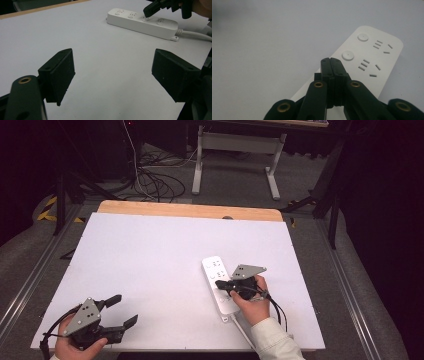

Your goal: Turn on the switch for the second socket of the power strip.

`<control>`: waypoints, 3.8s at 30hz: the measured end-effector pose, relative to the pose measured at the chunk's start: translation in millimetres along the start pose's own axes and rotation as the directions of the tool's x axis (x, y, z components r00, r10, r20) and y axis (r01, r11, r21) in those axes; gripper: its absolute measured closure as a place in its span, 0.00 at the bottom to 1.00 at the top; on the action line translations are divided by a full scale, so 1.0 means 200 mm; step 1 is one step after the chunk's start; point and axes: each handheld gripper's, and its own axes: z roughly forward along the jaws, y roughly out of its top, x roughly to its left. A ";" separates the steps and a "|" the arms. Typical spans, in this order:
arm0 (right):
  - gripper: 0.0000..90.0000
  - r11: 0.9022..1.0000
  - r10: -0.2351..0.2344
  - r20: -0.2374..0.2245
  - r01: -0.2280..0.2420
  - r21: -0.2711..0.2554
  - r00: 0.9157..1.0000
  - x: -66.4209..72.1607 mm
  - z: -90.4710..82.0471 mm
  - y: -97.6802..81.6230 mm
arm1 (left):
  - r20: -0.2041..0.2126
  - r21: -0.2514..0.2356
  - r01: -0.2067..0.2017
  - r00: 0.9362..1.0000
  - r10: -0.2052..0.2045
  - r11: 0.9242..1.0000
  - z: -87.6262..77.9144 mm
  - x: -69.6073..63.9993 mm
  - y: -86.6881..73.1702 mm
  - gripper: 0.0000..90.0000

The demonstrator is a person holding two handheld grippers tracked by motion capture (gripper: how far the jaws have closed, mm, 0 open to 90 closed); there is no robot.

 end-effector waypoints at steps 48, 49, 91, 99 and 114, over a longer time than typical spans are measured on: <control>1.00 0.999 0.006 0.012 -0.006 0.054 1.000 0.02 0.03 0.00 | 0.004 0.002 -0.009 1.000 0.009 1.000 0.01 -0.01 0.00 0.21; 1.00 0.998 0.005 0.012 -0.006 0.056 1.000 0.02 0.03 0.00 | 0.004 0.003 -0.009 1.000 0.009 1.000 0.01 -0.01 0.00 0.21; 1.00 0.995 0.012 0.054 -0.018 0.100 0.998 0.06 0.04 0.04 | -0.002 -0.001 -0.003 1.000 0.003 1.000 0.01 0.00 0.00 0.21; 1.00 0.998 0.008 0.052 -0.011 0.057 0.999 0.07 0.02 0.07 | -0.007 0.000 -0.003 1.000 0.003 1.000 0.01 0.00 0.00 0.21; 1.00 0.999 -0.026 0.046 0.027 -0.037 0.999 0.13 -0.08 0.14 | -0.010 0.001 0.001 1.000 -0.001 1.000 0.01 0.00 0.00 0.21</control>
